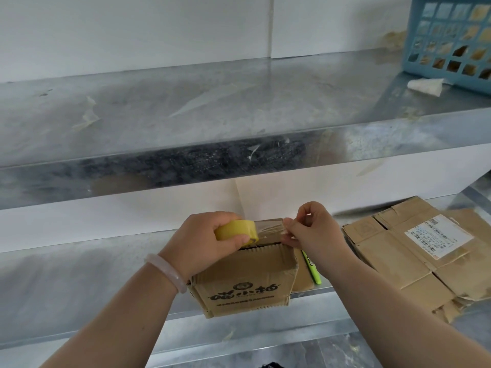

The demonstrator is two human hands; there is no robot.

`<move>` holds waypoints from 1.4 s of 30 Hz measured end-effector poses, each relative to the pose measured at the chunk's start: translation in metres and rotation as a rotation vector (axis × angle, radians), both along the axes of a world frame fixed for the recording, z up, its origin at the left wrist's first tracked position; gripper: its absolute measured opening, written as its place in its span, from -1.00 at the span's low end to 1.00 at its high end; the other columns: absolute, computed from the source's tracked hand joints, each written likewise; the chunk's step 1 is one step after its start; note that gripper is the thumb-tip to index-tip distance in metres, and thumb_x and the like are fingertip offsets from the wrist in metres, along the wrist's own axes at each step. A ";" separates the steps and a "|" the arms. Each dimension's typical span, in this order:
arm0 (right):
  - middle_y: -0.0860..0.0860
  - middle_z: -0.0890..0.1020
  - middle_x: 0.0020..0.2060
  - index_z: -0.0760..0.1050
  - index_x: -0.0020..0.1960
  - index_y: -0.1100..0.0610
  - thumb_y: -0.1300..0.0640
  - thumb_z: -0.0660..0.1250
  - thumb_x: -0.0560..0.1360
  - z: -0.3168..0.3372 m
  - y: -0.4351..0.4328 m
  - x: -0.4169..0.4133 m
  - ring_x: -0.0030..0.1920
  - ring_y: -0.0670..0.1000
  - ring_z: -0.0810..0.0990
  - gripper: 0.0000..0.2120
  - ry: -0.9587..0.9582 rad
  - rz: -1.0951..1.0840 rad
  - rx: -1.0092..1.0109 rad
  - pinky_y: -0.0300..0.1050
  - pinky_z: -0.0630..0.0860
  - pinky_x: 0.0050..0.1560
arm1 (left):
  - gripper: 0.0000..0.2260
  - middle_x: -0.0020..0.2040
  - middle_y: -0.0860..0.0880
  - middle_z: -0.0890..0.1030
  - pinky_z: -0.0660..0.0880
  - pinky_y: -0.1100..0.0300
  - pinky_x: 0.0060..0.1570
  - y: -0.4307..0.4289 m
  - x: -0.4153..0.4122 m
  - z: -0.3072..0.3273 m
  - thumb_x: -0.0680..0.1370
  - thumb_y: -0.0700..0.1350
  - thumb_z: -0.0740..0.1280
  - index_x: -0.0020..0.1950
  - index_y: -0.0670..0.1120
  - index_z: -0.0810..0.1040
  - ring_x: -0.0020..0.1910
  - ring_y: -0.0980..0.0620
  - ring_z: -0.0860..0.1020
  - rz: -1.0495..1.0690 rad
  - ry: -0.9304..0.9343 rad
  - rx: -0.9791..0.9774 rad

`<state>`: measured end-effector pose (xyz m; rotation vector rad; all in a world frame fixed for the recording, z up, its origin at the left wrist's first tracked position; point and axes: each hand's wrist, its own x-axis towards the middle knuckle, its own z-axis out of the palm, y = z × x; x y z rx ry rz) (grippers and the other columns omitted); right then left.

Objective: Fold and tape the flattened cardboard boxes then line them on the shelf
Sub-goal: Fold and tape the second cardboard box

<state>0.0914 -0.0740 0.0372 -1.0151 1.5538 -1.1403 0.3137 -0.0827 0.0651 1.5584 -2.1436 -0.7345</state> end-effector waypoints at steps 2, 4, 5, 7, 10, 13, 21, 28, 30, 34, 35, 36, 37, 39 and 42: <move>0.17 0.56 -0.23 0.37 -0.10 0.15 0.29 0.37 0.51 0.001 0.001 -0.003 -0.25 0.03 0.65 -0.83 -0.079 -0.019 0.007 -0.03 0.67 -0.14 | -0.65 0.04 0.23 0.57 0.48 0.29 -0.05 -0.002 -0.002 0.002 0.43 0.20 0.40 0.20 0.19 0.54 -0.03 0.26 0.49 -0.006 -0.011 0.016; 0.17 0.59 -0.25 0.36 -0.08 0.16 0.31 0.35 0.52 0.001 0.002 -0.005 -0.22 0.07 0.64 -0.83 -0.153 -0.042 0.024 -0.04 0.66 -0.14 | -0.67 0.00 0.23 0.58 0.50 0.28 -0.05 -0.003 -0.007 0.005 0.41 0.21 0.41 0.15 0.20 0.55 -0.05 0.27 0.50 -0.016 -0.025 0.033; 0.17 0.59 -0.27 0.35 -0.08 0.16 0.32 0.34 0.52 0.000 0.002 -0.006 -0.20 0.09 0.64 -0.83 -0.199 -0.058 0.036 -0.01 0.66 -0.11 | -0.68 -0.01 0.22 0.58 0.50 0.28 -0.06 -0.004 -0.008 0.006 0.41 0.21 0.41 0.13 0.19 0.56 -0.06 0.27 0.50 -0.023 -0.039 0.040; 0.18 0.57 -0.26 0.35 -0.07 0.15 0.32 0.33 0.52 -0.001 0.003 -0.006 -0.19 0.09 0.61 -0.83 -0.274 -0.075 0.057 0.05 0.66 -0.04 | -0.69 -0.03 0.22 0.59 0.50 0.27 -0.07 -0.007 -0.011 0.005 0.40 0.22 0.42 0.10 0.18 0.56 -0.08 0.26 0.51 -0.025 -0.048 0.061; 0.16 0.56 -0.23 0.36 -0.05 0.16 0.30 0.32 0.54 -0.005 0.004 -0.002 -0.24 0.03 0.59 -0.86 -0.261 -0.035 0.058 0.07 0.65 0.00 | -0.64 -0.05 0.19 0.61 0.49 0.30 -0.14 -0.009 -0.007 0.006 0.35 0.28 0.40 0.07 0.18 0.57 -0.08 0.22 0.55 0.024 0.046 0.076; 0.10 0.59 -0.29 0.39 -0.02 0.15 0.27 0.32 0.54 -0.007 0.005 -0.002 -0.28 -0.02 0.61 -0.88 -0.191 -0.003 0.040 0.09 0.65 0.03 | -0.68 -0.09 0.18 0.62 0.45 0.38 -0.23 -0.007 -0.005 0.007 0.32 0.27 0.36 0.01 0.19 0.57 -0.11 0.20 0.57 0.058 0.138 0.071; 0.12 0.63 -0.24 0.43 0.01 0.14 0.21 0.34 0.55 -0.011 0.007 -0.001 -0.18 0.04 0.67 -0.91 -0.140 0.005 0.021 0.05 0.65 0.03 | -0.84 -0.12 0.14 0.63 0.50 0.31 -0.21 -0.004 -0.009 0.008 0.41 0.14 0.46 -0.06 0.18 0.58 -0.11 0.17 0.58 0.088 0.190 0.028; 0.11 0.64 -0.25 0.44 -0.01 0.10 0.20 0.34 0.55 -0.017 0.006 -0.002 -0.21 0.02 0.68 -0.91 -0.146 -0.010 0.012 0.08 0.64 0.04 | -0.75 -0.13 0.13 0.64 0.53 0.29 -0.22 -0.005 -0.011 0.006 0.31 0.22 0.36 -0.08 0.18 0.59 -0.12 0.13 0.60 0.105 0.187 0.040; 0.11 0.64 -0.25 0.44 0.00 0.11 0.21 0.34 0.55 -0.016 0.006 -0.002 -0.21 0.03 0.68 -0.91 -0.157 -0.003 0.015 0.08 0.64 0.04 | -0.75 -0.13 0.15 0.63 0.51 0.29 -0.23 -0.004 -0.010 0.003 0.32 0.24 0.36 -0.08 0.18 0.58 -0.12 0.13 0.59 0.116 0.169 0.038; 0.12 0.63 -0.29 0.42 0.00 0.15 0.27 0.34 0.53 -0.016 0.005 -0.010 -0.25 0.06 0.67 -0.88 -0.251 -0.011 0.022 0.15 0.63 0.05 | -0.79 -0.13 0.16 0.62 0.44 0.35 -0.27 -0.007 -0.015 0.005 0.40 0.20 0.43 -0.04 0.16 0.58 -0.13 0.17 0.57 0.080 0.045 0.051; 0.09 0.64 -0.32 0.41 0.00 0.15 0.27 0.35 0.52 -0.015 0.004 -0.013 -0.26 0.07 0.68 -0.87 -0.235 -0.008 0.017 0.16 0.63 0.06 | -0.78 -0.12 0.15 0.61 0.45 0.33 -0.26 -0.008 -0.017 0.006 0.41 0.19 0.42 -0.01 0.16 0.58 -0.12 0.17 0.57 0.072 0.010 0.058; 0.07 0.66 -0.34 0.41 0.00 0.15 0.27 0.36 0.51 -0.014 0.004 -0.017 -0.25 0.08 0.69 -0.85 -0.207 -0.002 0.008 0.16 0.62 0.07 | -0.76 -0.10 0.15 0.61 0.46 0.31 -0.24 -0.009 -0.020 0.007 0.41 0.20 0.42 0.01 0.15 0.58 -0.11 0.17 0.56 0.069 -0.016 0.065; 0.06 0.67 -0.35 0.41 0.00 0.14 0.27 0.37 0.51 -0.012 0.005 -0.022 -0.24 0.08 0.70 -0.85 -0.186 0.000 -0.005 0.13 0.62 0.07 | -0.75 -0.08 0.16 0.60 0.48 0.29 -0.22 -0.010 -0.022 0.009 0.41 0.20 0.41 0.03 0.15 0.58 -0.10 0.17 0.56 0.066 -0.036 0.072; 0.07 0.68 -0.34 0.42 0.00 0.15 0.28 0.38 0.51 -0.007 0.005 -0.033 -0.23 0.04 0.71 -0.84 -0.188 -0.021 -0.043 0.04 0.64 0.06 | -0.74 -0.07 0.17 0.60 0.49 0.28 -0.20 -0.012 -0.026 0.011 0.41 0.21 0.41 0.03 0.17 0.58 -0.10 0.19 0.54 0.057 -0.076 0.077; 0.10 0.68 -0.32 0.41 0.00 0.15 0.28 0.39 0.50 -0.004 0.006 -0.048 -0.23 0.02 0.70 -0.83 -0.228 -0.053 -0.105 -0.06 0.63 0.00 | -0.75 -0.08 0.21 0.57 0.45 0.33 -0.22 -0.013 -0.034 0.015 0.39 0.24 0.41 0.01 0.21 0.54 -0.12 0.24 0.52 0.031 -0.143 0.068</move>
